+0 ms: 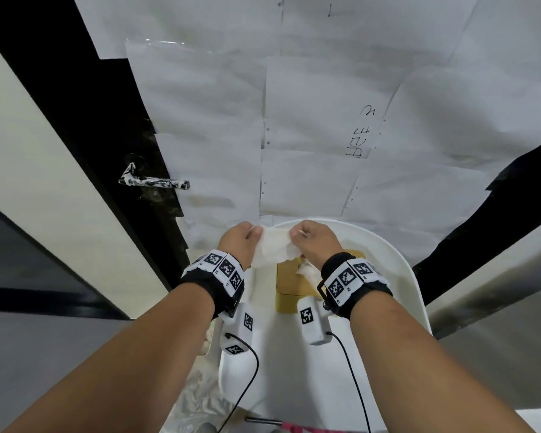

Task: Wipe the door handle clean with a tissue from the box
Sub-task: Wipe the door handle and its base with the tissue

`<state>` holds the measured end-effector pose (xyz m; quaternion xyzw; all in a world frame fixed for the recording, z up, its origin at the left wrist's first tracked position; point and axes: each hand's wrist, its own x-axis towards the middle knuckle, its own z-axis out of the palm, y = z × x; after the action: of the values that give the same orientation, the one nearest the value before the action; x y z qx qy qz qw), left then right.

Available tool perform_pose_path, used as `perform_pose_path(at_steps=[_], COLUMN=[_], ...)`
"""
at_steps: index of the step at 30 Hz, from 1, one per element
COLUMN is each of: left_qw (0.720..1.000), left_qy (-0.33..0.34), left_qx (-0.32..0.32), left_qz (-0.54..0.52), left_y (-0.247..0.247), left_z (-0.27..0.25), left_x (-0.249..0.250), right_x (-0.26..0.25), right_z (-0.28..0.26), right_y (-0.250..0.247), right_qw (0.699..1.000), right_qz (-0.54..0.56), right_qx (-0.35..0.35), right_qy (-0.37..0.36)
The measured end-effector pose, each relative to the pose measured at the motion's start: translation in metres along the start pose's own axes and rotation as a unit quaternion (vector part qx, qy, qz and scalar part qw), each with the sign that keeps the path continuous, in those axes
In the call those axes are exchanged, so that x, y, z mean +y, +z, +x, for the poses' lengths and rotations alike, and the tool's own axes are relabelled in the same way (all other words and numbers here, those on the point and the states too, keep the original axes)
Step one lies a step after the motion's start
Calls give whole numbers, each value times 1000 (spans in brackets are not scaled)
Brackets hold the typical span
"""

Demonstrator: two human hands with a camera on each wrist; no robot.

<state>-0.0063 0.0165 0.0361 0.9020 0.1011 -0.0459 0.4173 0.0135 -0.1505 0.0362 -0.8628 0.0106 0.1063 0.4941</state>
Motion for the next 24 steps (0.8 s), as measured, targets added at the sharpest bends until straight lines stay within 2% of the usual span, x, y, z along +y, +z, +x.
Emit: perform_pose_path(at_steps=[12,18,24], left_qw=[997,996,997], left_qy=[13,13,7], left_qx=[56,82,81], left_qz=[51,28,-3], left_y=[-59,-109,-164], left_z=[-4,0,8], left_x=[-33,-61,-93], right_x=[-45,-82,-118], right_z=[1,1,3], right_y=[52,94,139], right_qw=[999,997,998], right_qz=[-26,-59,-53], right_qx=[14,19,26], right_qy=[-25,-48,-32])
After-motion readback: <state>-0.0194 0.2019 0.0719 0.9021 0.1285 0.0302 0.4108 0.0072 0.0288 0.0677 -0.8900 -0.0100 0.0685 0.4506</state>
